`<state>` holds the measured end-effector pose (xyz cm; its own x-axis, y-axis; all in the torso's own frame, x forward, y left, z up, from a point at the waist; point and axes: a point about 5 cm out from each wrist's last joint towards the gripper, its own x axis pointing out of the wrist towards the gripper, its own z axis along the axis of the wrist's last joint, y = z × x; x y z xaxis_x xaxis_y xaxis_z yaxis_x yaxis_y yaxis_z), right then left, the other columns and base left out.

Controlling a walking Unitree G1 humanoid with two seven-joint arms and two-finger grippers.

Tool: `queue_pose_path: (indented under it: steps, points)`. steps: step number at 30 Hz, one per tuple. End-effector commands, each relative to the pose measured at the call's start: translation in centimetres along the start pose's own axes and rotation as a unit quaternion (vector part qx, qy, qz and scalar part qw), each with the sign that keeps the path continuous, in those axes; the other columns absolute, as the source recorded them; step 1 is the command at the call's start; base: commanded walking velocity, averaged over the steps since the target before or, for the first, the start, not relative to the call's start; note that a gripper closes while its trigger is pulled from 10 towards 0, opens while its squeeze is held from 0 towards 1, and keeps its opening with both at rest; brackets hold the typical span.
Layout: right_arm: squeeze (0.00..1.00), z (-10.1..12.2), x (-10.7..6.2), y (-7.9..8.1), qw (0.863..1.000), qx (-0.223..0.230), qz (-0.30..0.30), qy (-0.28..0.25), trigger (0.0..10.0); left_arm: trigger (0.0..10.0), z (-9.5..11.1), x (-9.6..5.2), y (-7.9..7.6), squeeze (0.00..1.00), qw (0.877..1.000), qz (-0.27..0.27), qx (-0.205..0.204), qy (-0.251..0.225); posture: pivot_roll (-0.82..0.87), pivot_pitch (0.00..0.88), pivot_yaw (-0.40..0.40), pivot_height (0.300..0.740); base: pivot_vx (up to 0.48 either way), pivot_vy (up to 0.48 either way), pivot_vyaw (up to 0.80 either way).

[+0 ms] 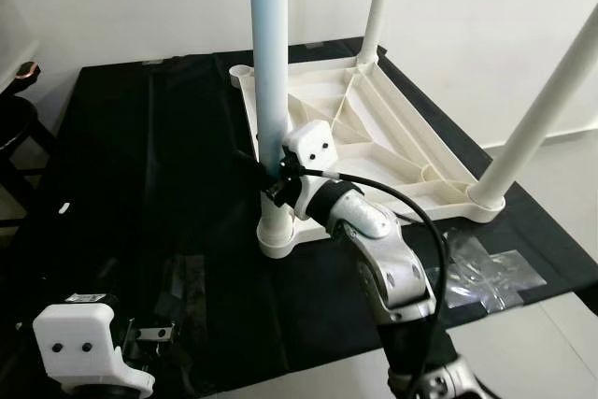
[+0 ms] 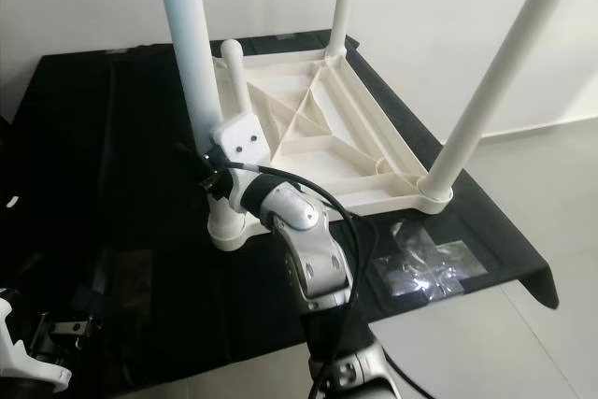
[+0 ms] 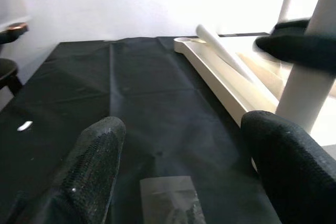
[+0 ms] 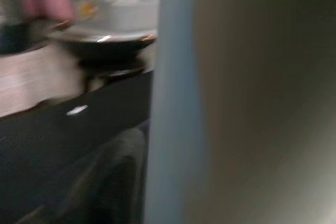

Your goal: Building children table

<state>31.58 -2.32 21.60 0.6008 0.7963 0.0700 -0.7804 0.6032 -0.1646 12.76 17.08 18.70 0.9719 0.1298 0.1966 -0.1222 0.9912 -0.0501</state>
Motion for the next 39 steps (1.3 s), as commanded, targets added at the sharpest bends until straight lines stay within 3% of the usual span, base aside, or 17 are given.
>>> queue_pose_path:
  steps: [1, 2, 4, 6, 9, 10, 11, 12, 19, 21, 24, 25, 36, 39]
  points:
    - [1.00, 0.8, 0.3, 0.3, 0.999, 0.002, 0.032, -0.014, 10.0, 10.0, -0.3, -0.1, 0.1, 0.00, 1.000, -0.001, 0.005, 0.011, 0.14, 0.144, -0.029, 0.740, 0.000, 0.000, 0.00]
    - [1.00, 0.8, 0.3, 0.3, 0.999, 0.002, 0.032, -0.014, 10.0, 10.0, -0.3, -0.1, 0.1, 0.00, 1.000, -0.001, 0.005, 0.011, 0.14, 0.144, -0.029, 0.740, 0.000, 0.000, 0.00]
    - [1.00, 1.9, 0.3, -0.4, 0.990, -0.015, 0.141, -0.022, 10.0, 10.0, -0.3, -0.1, 0.1, 0.00, 1.000, -0.001, 0.004, 0.012, 0.14, 0.148, -0.028, 0.740, 0.000, 0.000, 0.00]
    - [1.00, 1.9, 0.3, -0.4, 0.990, -0.015, 0.141, -0.022, 10.0, 10.0, -0.3, -0.1, 0.1, 0.00, 1.000, -0.001, 0.004, 0.012, 0.14, 0.148, -0.028, 0.740, 0.000, 0.000, 0.00]
    - [1.00, 2.6, 0.3, -1.6, 0.976, -0.043, 0.211, -0.019, 10.0, 10.0, -0.2, -0.1, 0.1, 0.00, 1.000, 0.001, 0.004, 0.012, 0.14, 0.156, -0.031, 0.740, 0.000, 0.000, 0.00]
    - [0.13, 2.7, 0.5, -2.3, 0.969, -0.056, 0.240, -0.011, 10.0, 10.0, -0.2, -0.1, 0.1, 0.00, 1.000, 0.001, 0.004, 0.013, 0.14, 0.161, -0.032, 0.740, 0.000, 0.000, 0.00]
    - [0.13, 2.7, 0.5, -2.3, 0.969, -0.056, 0.240, -0.011, 10.0, 10.0, -0.2, -0.1, 0.1, 0.00, 1.000, 0.001, 0.004, 0.013, 0.14, 0.161, -0.032, 0.740, 0.000, 0.000, 0.00]
    - [0.00, 2.8, 0.7, -2.9, 0.964, -0.061, 0.259, -0.006, 10.0, 10.0, -0.2, -0.1, 0.0, 0.00, 1.000, 0.001, 0.003, 0.013, 0.14, 0.162, -0.031, 0.740, 0.000, 0.000, 0.00]
    - [0.00, 3.4, 1.4, -3.7, 0.951, -0.067, 0.303, 0.003, 10.0, 10.0, -0.1, -0.3, 0.1, 0.00, 1.000, 0.004, 0.004, 0.014, 0.15, 0.174, -0.035, 0.740, 0.000, 0.000, 0.00]
    - [0.00, 4.4, 2.0, -4.1, 0.943, -0.042, 0.331, -0.004, 10.0, 10.0, -0.1, -0.4, 0.2, 0.00, 1.000, 0.005, 0.005, 0.016, 0.15, 0.179, -0.038, 0.740, 0.000, 0.000, 0.00]
    - [0.00, 4.7, 2.3, -4.3, 0.941, -0.034, 0.337, -0.007, 10.0, 10.0, -0.1, -0.5, 0.2, 0.00, 1.000, 0.006, 0.005, 0.017, 0.15, 0.182, -0.040, 0.740, 0.000, 0.000, 0.00]
    - [0.00, 5.0, 2.4, -4.4, 0.938, -0.027, 0.347, -0.011, 0.0, 10.0, 0.0, -0.5, 0.2, 0.00, 1.000, 0.007, 0.006, 0.017, 0.16, 0.185, -0.043, 0.740, 0.000, 0.000, 0.00]
    - [0.00, 4.9, 2.2, -5.2, 0.930, -0.019, 0.367, -0.020, 0.0, 10.0, 0.0, -0.6, 0.2, 0.00, 1.000, 0.011, 0.005, 0.018, 0.15, 0.187, -0.043, 0.740, 0.000, 0.000, 0.00]
    - [0.00, 4.0, 1.6, -5.8, 0.941, -0.018, 0.338, -0.019, 0.0, 10.0, -0.1, -0.5, 0.1, 0.00, 1.000, 0.009, 0.003, 0.018, 0.14, 0.182, -0.041, 0.740, 0.000, 0.000, 0.00]
